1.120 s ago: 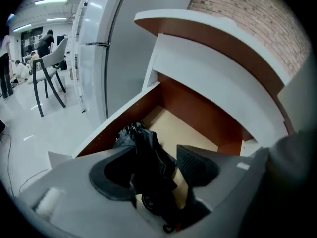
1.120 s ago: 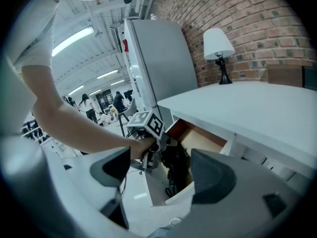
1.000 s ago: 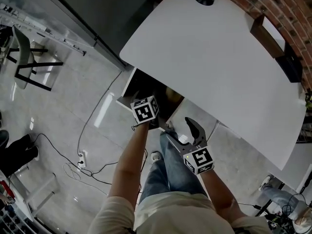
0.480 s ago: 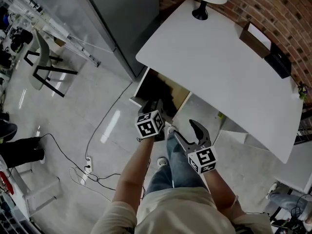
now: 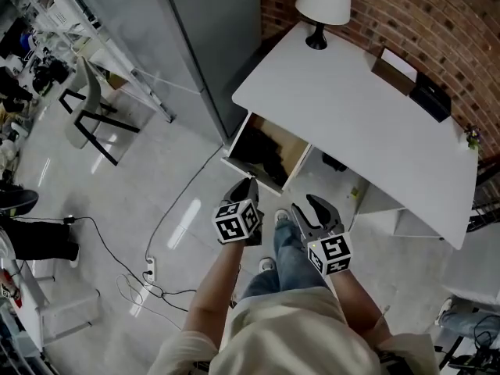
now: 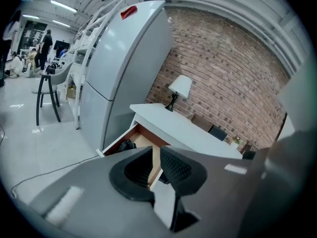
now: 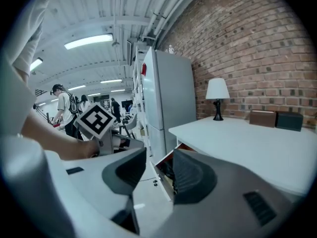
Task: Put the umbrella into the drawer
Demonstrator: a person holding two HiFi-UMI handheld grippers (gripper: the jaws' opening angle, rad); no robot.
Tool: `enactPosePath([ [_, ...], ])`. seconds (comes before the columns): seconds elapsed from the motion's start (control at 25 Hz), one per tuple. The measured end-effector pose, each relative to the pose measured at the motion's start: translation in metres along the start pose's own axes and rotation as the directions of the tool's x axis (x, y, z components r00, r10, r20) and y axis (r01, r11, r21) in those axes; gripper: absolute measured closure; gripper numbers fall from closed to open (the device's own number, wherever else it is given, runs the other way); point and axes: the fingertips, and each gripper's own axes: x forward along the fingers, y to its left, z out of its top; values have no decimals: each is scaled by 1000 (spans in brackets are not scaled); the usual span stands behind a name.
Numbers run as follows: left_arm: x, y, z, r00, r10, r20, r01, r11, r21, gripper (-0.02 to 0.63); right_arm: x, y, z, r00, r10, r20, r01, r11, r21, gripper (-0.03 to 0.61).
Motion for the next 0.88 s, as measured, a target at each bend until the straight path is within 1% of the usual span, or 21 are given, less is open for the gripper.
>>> enactPosePath([
  [0.16, -42, -11, 4, 999, -25, 29, 24, 999, 27, 579, -20, 13, 8, 1000, -20, 20, 20, 1000, -17, 480],
  [0.32, -80, -21, 6, 998, -32, 60, 29, 998, 58, 599, -41, 27, 12, 998, -43, 42, 44, 998, -37, 507],
  [0.4, -95, -28, 8, 996, -46, 72, 40, 996, 78, 600, -50, 31, 18, 997, -49, 60, 52, 998, -44, 541],
  [0.52, -120, -39, 7, 995, -61, 81, 53, 993, 105, 601, -66, 39, 27, 994, -56, 92, 61, 997, -50, 567],
  [0.68, -154, -50, 4, 993, -91, 82, 82, 991, 106, 601, -86, 48, 37, 990, -53, 130, 61, 997, -53, 577],
  [0.88, -191, -58, 2, 989, -109, 98, 94, 985, 148, 601, -107, 64, 49, 986, -35, 161, 48, 996, -80, 577],
])
